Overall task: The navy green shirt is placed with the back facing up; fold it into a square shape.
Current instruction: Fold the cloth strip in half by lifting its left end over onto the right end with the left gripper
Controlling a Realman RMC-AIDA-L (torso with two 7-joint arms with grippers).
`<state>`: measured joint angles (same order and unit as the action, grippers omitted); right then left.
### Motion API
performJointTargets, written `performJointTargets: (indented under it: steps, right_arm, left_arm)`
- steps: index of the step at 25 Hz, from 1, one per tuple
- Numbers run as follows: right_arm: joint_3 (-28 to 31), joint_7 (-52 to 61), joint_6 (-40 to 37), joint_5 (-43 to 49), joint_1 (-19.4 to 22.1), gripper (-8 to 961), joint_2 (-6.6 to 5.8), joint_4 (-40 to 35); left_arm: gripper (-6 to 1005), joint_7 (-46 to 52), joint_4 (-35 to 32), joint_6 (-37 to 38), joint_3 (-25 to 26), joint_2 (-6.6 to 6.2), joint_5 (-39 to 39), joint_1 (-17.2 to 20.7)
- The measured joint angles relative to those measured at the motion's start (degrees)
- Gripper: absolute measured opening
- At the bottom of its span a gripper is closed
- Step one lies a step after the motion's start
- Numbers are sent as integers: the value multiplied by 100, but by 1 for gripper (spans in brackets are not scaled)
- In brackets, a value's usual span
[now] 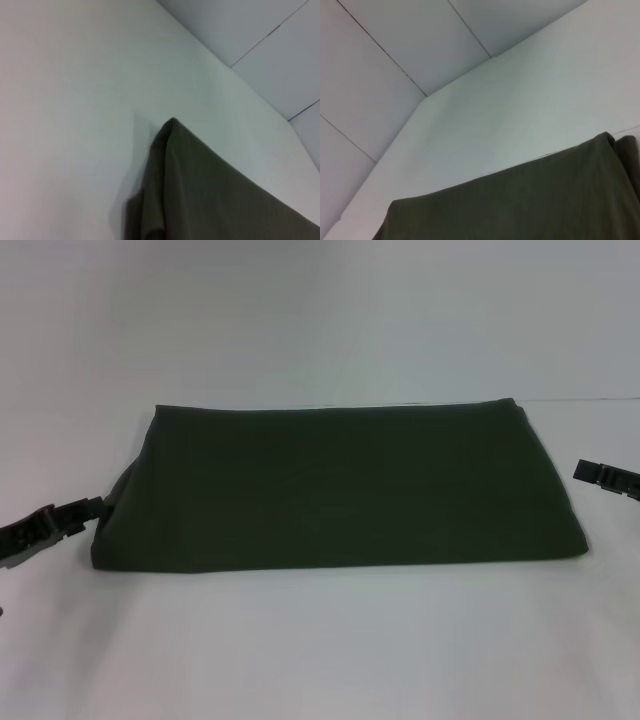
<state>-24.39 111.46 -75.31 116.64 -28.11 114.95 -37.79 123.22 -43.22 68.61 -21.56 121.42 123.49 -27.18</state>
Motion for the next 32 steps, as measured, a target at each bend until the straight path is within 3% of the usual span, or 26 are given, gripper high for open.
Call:
performJointTargets:
  steps: [7, 12, 18, 32]
  right_arm:
    - [-2, 71, 43, 0, -99, 778, -42, 0]
    - [-23, 170, 56, -1, -163, 778, -81, 1]
    - [-31, 231, 116, -1, -250, 778, -123, 1]
    - [4, 271, 135, -27, -337, 778, -141, -58]
  left_arm:
    - [533, 612, -23, 326, -26, -8, 349, -24]
    - [766, 1034, 9, 403, -45, -29, 552, -86]
    - [825, 1363, 94, 381, -49, -34, 576, -109]
    - [826, 2236, 340, 92, -44, -62, 677, -174]
